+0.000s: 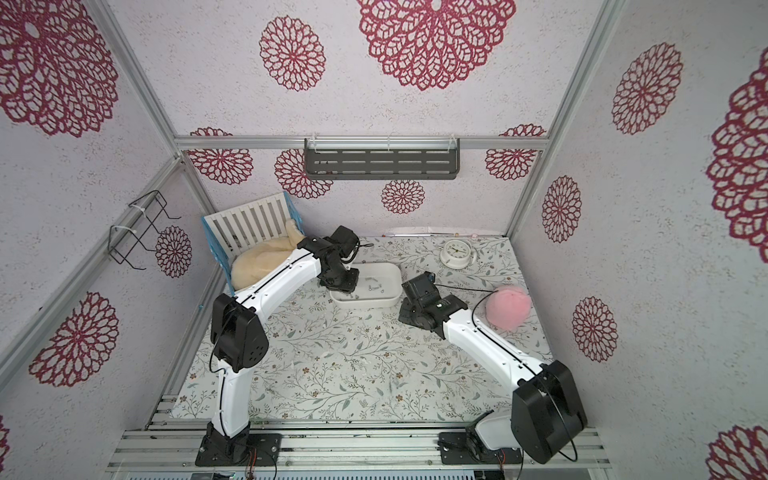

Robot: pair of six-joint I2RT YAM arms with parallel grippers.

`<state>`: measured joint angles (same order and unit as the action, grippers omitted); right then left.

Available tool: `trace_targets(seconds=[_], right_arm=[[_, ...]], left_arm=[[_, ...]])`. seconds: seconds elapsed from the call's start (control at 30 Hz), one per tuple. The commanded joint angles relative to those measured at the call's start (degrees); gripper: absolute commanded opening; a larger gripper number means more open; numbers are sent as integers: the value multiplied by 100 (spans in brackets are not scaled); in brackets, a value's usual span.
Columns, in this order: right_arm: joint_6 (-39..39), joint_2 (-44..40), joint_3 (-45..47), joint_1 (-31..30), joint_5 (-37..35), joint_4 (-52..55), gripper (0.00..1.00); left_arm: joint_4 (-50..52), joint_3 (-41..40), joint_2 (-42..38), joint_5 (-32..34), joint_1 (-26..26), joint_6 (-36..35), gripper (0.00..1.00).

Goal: Put the screws on the desktop into the storage box
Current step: Place the screw in the storage box.

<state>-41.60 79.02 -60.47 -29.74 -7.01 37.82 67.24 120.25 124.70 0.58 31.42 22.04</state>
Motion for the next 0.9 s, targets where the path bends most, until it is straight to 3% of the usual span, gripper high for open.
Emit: trace_targets(seconds=[0.0,0.27,0.87], right_arm=[[-6,-172,-53,48,-53,5,29],[3,-263,8,91,-64,29,29],[-8,-240,188,111,55,-111,29]], left_arm=[[354,687,479,19,-147,-157,27],[606,1796,1465,54,-303,-123,28],[606,1873,2262,-176,-365,-105,30]])
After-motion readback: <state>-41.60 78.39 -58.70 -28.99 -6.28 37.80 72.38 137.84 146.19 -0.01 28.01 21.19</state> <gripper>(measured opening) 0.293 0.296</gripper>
